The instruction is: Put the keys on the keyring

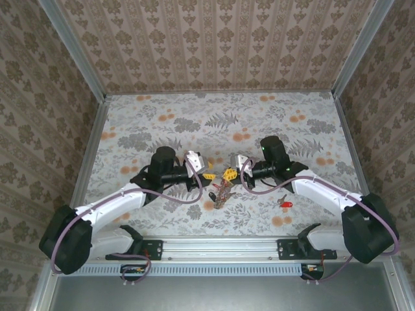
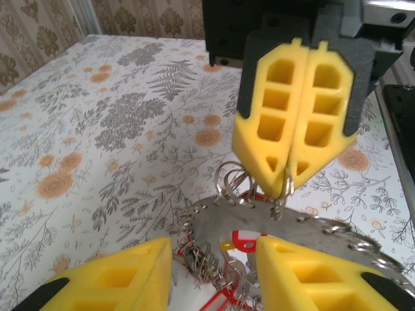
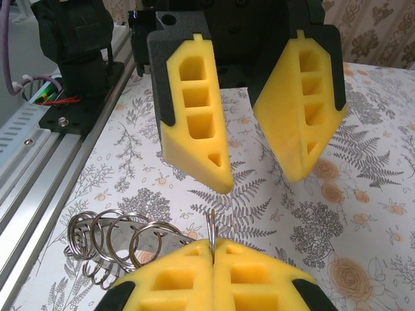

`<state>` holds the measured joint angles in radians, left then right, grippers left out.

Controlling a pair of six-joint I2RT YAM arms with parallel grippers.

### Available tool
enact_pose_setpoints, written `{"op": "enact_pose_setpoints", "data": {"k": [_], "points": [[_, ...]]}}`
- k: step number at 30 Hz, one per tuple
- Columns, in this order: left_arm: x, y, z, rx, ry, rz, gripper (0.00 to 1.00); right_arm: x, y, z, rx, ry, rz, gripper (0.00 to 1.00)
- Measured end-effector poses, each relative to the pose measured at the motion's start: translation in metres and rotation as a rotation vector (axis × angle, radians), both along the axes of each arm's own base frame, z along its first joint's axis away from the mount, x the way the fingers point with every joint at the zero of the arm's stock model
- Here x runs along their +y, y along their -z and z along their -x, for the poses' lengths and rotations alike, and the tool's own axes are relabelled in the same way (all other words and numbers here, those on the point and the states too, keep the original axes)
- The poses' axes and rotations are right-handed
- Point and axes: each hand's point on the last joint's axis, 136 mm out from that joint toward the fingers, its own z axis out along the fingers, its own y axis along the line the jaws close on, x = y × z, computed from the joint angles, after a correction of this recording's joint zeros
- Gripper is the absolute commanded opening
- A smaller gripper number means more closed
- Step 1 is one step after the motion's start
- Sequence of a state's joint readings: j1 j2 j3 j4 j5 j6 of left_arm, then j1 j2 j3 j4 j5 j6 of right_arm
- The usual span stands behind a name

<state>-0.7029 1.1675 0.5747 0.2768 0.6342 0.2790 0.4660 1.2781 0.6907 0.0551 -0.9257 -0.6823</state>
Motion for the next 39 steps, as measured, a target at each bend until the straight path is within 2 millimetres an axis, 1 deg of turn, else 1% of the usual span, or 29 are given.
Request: {"op": "enact_pose_setpoints", "data": {"k": [4, 10, 15, 19, 21, 24, 25, 27, 30, 35, 39], "points": [[-0.006, -0.001, 0.005, -0.026, 0.034, -0.002, 0.4, -0.001, 0.0, 0.0, 0.005, -0.004, -0.004, 0.0], [-0.014, 0.009, 0.014, -0.012, 0.075, -0.023, 0.39, 0.001, 0.0, -0.002, -0.001, -0.002, -0.01, 0.0], [-0.019, 0.018, 0.013, -0.012, 0.089, -0.044, 0.32, 0.001, -0.001, -0.003, -0.004, -0.003, -0.013, 0.0], [-0.021, 0.018, 0.012, -0.03, 0.093, -0.044, 0.28, 0.001, -0.001, -0.002, 0.0, -0.011, -0.019, 0.0], [-0.021, 0.018, 0.009, -0.043, 0.086, -0.046, 0.2, 0.001, 0.0, -0.002, 0.006, -0.014, -0.018, 0.0], [-0.022, 0.018, 0.01, -0.051, 0.088, -0.048, 0.17, 0.001, 0.003, -0.004, 0.012, -0.012, -0.015, 0.0], [-0.023, 0.017, 0.01, -0.053, 0.09, -0.046, 0.14, 0.002, 0.003, -0.004, 0.015, -0.013, -0.015, 0.0], [-0.023, 0.015, 0.009, -0.059, 0.09, -0.046, 0.1, 0.002, 0.004, -0.005, 0.018, -0.011, -0.014, 0.0], [-0.023, 0.015, 0.008, -0.067, 0.087, -0.049, 0.0, 0.002, 0.003, -0.007, 0.015, -0.008, -0.014, 0.0], [-0.022, 0.015, 0.007, -0.082, 0.082, -0.055, 0.0, 0.001, 0.003, -0.008, 0.019, -0.004, -0.013, 0.0], [-0.023, 0.015, 0.008, -0.134, 0.068, -0.086, 0.0, 0.001, 0.005, -0.009, 0.022, 0.004, -0.003, 0.08]]}}
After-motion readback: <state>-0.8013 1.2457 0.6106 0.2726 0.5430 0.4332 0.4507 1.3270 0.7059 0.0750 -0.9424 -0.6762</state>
